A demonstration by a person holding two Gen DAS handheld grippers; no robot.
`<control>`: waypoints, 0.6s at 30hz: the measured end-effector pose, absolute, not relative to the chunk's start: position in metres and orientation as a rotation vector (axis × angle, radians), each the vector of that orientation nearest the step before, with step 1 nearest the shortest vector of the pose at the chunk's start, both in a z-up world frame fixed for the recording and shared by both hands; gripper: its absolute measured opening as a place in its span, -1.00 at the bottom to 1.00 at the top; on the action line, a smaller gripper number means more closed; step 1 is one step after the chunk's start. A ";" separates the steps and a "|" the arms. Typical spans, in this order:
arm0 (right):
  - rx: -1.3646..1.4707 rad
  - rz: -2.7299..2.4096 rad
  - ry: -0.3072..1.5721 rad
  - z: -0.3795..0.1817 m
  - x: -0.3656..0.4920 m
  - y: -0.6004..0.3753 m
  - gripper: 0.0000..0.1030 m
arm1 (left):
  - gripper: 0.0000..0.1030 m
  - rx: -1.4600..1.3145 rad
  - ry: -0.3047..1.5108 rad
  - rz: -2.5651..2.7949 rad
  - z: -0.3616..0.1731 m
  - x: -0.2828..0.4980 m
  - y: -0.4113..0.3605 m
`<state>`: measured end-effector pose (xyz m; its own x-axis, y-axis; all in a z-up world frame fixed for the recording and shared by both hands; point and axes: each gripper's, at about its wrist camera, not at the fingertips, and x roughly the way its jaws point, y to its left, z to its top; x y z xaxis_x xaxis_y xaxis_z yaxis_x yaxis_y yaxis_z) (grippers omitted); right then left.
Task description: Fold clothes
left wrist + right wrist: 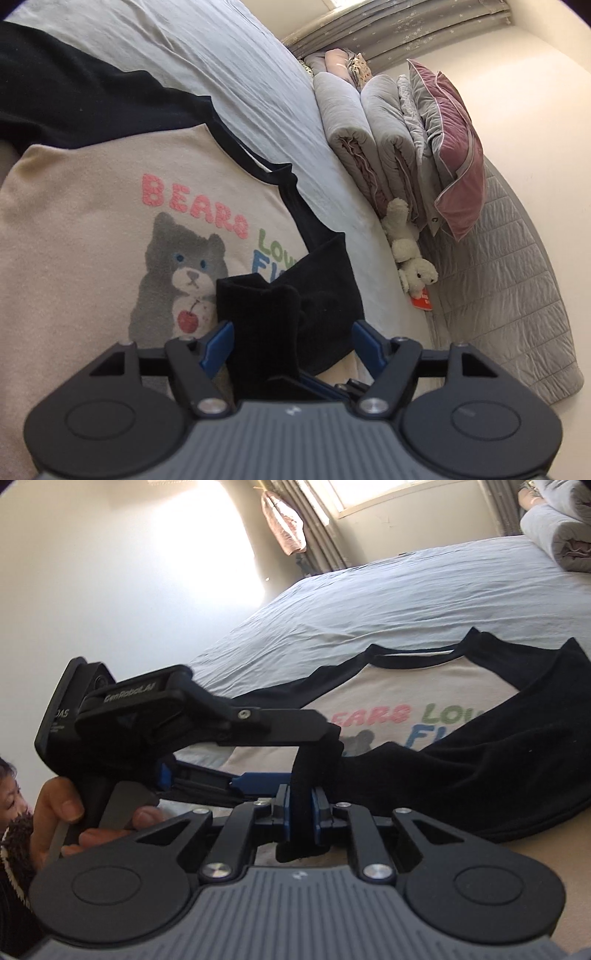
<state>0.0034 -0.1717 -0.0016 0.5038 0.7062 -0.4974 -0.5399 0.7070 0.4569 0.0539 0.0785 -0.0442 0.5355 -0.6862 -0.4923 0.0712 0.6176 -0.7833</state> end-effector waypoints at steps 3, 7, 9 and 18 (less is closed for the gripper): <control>0.228 0.795 0.741 -0.004 -0.002 -0.164 -0.38 | 0.15 -0.749 0.920 -0.464 -0.047 0.051 0.081; 0.235 0.797 0.762 -0.004 -0.001 -0.172 -0.07 | -0.21 -0.684 0.953 -0.397 -0.051 0.050 0.086; 0.262 0.784 0.776 -0.004 0.000 -0.182 0.04 | -0.55 -0.642 0.970 -0.362 -0.053 0.051 0.088; 0.615 0.720 0.878 -0.026 0.026 -0.246 0.25 | -0.87 -0.711 0.882 -0.434 -0.021 0.070 0.111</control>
<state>0.0264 -0.2455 -0.0259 0.4405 0.7703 -0.4611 -0.3013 0.6107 0.7323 0.0704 0.1107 -0.0212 0.5736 -0.6120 -0.5445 0.0584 0.6936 -0.7180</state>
